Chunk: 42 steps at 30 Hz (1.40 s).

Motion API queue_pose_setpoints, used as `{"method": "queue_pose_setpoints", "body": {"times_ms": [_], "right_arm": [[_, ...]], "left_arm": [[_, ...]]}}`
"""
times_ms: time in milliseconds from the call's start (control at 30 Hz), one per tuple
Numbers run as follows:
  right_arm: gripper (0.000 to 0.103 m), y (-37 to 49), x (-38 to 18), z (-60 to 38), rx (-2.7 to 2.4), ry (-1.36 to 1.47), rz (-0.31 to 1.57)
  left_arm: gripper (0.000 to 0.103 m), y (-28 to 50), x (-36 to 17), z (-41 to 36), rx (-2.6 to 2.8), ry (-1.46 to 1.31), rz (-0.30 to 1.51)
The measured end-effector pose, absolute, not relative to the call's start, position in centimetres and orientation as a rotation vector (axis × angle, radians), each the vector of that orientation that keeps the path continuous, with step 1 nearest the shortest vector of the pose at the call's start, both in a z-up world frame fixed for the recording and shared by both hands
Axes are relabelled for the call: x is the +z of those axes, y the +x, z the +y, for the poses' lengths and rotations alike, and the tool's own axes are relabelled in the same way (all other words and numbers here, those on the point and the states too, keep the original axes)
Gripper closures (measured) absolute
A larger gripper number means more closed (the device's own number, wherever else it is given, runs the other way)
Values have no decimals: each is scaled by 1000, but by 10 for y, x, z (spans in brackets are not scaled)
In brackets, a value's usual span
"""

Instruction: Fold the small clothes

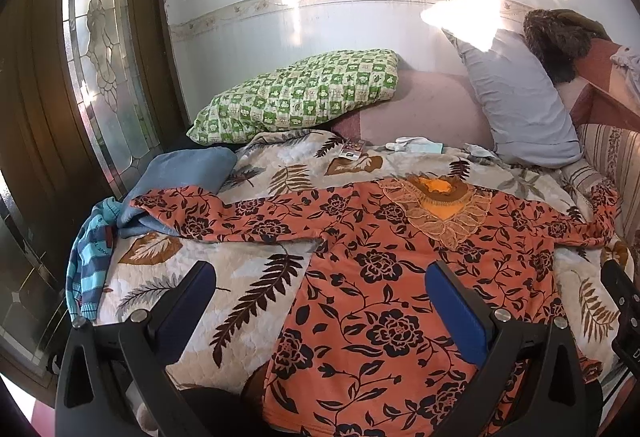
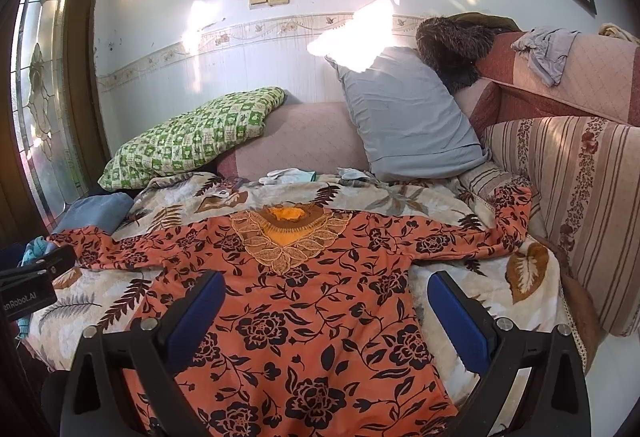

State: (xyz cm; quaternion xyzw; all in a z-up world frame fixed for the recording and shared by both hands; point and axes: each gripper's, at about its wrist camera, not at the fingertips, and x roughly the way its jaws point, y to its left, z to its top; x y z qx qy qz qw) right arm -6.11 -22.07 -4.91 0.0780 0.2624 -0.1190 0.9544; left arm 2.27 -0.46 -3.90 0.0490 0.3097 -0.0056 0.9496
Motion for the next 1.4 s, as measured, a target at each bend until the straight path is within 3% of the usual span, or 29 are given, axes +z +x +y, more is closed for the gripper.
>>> {"method": "queue_pose_setpoints", "body": {"times_ms": [800,1400], "right_arm": [[1,-20,-67,-258,-307,201,565],[1,-30,-52,-237,-263,176,534]], "left_arm": [[0,71,-57,-21,-19,125,657],[0,44,-38,-15,-28,110,618]]}}
